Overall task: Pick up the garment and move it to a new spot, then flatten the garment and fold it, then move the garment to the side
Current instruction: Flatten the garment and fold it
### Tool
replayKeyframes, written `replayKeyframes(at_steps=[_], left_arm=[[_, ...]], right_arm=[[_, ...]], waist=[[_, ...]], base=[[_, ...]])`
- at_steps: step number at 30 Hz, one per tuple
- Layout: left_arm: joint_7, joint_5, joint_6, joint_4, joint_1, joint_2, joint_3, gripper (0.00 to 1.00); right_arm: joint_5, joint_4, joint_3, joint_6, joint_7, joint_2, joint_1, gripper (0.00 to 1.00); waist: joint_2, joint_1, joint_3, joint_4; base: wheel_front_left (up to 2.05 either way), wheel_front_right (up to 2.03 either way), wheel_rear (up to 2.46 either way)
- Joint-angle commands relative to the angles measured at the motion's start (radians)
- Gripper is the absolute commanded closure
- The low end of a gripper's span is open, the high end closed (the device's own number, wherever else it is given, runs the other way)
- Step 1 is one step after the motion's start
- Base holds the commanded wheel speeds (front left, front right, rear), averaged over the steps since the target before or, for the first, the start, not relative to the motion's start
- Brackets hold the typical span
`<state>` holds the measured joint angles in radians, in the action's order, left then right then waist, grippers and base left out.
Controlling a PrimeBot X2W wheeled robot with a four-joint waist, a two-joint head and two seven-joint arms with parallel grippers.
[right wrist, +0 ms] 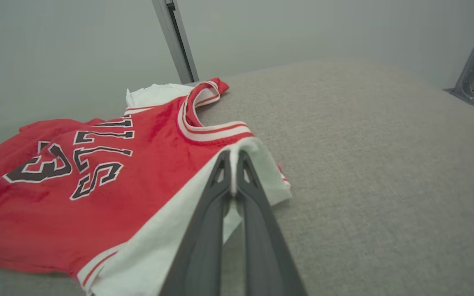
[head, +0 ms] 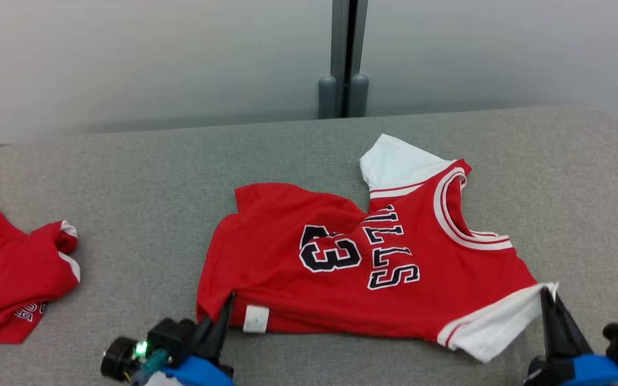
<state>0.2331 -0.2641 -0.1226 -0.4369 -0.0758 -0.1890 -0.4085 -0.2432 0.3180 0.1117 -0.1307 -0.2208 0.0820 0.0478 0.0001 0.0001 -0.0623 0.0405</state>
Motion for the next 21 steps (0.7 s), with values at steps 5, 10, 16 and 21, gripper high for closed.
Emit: replayKeyframes(at_steps=[5,10,16,21], left_arm=[[-0.032,-0.013,-0.001,0.044,-0.176,-0.023,0.020,1.00],[-0.085,-0.020,-0.008,0.049,-0.457,-0.065,0.015,1.00],[-0.133,-0.085,-0.010,0.028,-0.790,-0.094,0.015,1.00],[-0.156,-0.118,-0.007,-0.031,-1.071,-0.143,-0.036,1.00]], right_arm=[[-0.053,-0.063,-0.027,0.000,0.021,0.024,-0.195,1.00],[-0.059,-0.051,-0.076,0.000,0.040,0.048,-0.506,1.00],[-0.079,0.033,-0.098,0.000,0.058,0.077,-0.889,1.00],[-0.090,0.155,-0.086,0.000,0.061,0.097,-1.196,1.00]], waist=[[-0.0001,-0.0001,-0.066,0.007],[-0.0001,-0.0001,-0.180,0.017],[-0.0001,-0.0001,-0.299,0.037],[-0.0001,-0.0001,-0.389,0.063]], base=[[0.00,0.00,0.00],[0.00,0.00,0.00],[0.00,0.00,0.00],[0.00,0.00,0.00]])
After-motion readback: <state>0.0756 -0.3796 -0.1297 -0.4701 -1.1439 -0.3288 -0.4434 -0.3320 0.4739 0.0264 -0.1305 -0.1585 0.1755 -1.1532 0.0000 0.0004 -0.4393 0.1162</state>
